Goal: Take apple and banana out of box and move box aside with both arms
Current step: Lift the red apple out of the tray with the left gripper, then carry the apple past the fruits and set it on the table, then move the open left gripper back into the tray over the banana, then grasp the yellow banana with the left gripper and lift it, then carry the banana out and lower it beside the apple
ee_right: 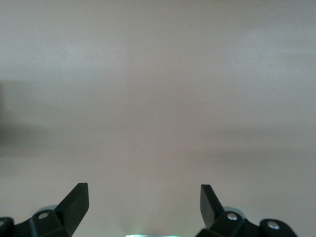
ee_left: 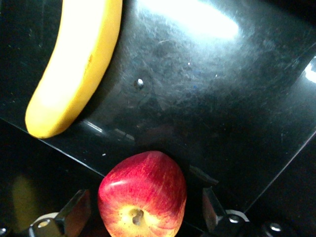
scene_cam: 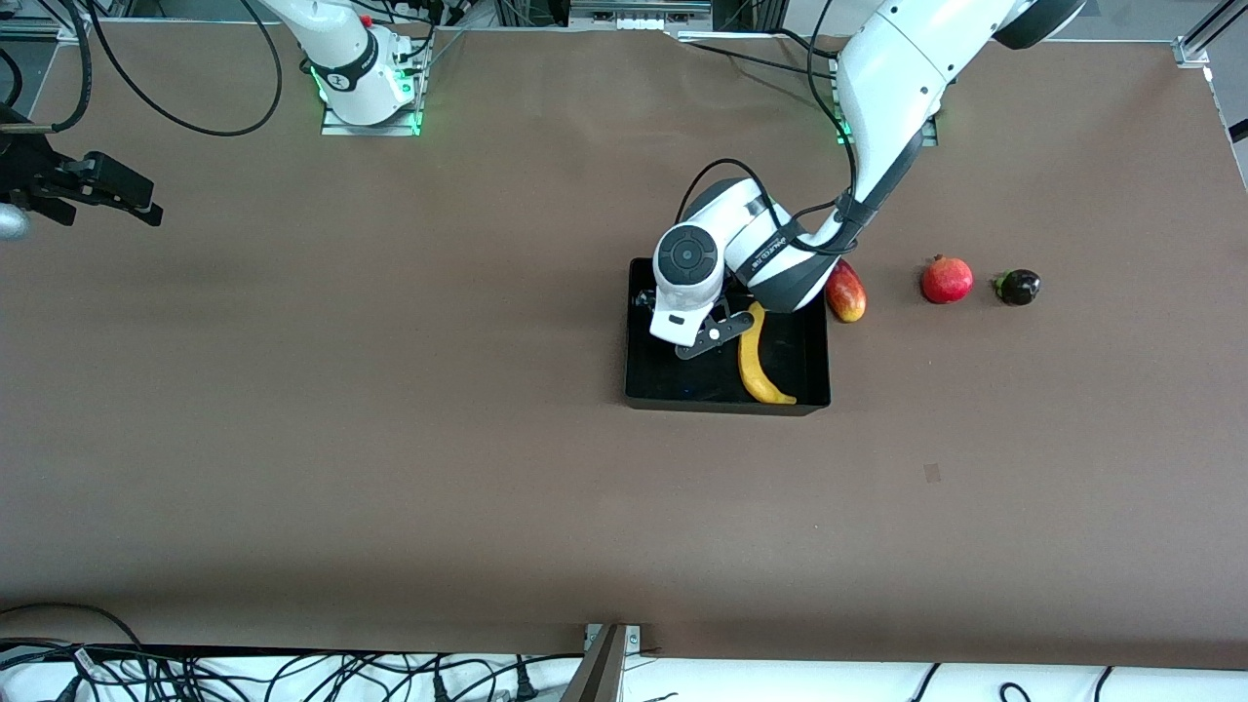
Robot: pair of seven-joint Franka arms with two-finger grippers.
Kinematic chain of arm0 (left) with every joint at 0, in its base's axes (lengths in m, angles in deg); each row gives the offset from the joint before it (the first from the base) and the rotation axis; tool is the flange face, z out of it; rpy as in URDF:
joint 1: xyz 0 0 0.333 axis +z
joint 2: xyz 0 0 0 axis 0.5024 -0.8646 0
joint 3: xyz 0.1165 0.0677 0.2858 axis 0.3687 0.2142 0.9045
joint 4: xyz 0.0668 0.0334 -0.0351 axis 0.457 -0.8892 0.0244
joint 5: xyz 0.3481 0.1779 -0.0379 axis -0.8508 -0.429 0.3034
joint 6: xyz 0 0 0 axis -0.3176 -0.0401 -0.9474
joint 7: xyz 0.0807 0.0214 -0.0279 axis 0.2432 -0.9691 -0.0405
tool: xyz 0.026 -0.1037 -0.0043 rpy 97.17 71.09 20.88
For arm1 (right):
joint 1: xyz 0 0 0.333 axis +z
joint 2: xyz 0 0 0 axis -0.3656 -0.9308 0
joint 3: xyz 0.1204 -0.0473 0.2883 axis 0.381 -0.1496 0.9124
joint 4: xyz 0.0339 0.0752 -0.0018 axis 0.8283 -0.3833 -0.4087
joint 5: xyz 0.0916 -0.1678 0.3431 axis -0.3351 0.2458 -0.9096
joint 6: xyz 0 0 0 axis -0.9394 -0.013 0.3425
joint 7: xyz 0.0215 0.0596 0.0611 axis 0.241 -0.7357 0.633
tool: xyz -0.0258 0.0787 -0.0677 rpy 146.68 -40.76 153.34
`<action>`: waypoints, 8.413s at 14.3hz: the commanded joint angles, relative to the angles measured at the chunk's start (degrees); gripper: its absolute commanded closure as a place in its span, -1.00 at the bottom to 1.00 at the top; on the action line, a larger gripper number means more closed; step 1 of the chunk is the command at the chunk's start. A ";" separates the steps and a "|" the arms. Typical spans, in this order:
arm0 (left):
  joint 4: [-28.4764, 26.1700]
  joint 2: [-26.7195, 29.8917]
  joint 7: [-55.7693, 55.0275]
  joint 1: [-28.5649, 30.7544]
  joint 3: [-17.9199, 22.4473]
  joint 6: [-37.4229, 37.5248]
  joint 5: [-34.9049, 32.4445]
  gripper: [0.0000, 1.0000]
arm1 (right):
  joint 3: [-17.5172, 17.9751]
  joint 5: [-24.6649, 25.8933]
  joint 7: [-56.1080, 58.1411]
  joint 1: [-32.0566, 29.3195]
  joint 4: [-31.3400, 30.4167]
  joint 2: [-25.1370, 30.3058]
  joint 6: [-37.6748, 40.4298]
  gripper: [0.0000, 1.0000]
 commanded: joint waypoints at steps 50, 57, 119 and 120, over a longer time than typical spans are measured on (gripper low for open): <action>3.64 -7.43 66.84 39.41 3.29 -17.67 -22.91 1.00 | 0.03 0.49 0.77 -0.20 0.94 -0.35 0.27 -1.00; 4.33 -4.74 65.34 38.98 2.86 -12.19 -23.71 -1.00 | 0.03 0.49 0.77 -0.20 0.94 -0.35 0.27 -1.00; 11.98 -0.75 95.57 46.27 3.11 2.82 -4.98 1.00 | 0.29 -0.39 1.64 1.21 0.42 -8.16 -1.32 -1.00; 11.90 -1.98 95.84 46.27 3.21 0.19 -4.98 1.00 | 0.38 -0.48 2.69 1.91 0.24 -8.17 -0.97 -1.00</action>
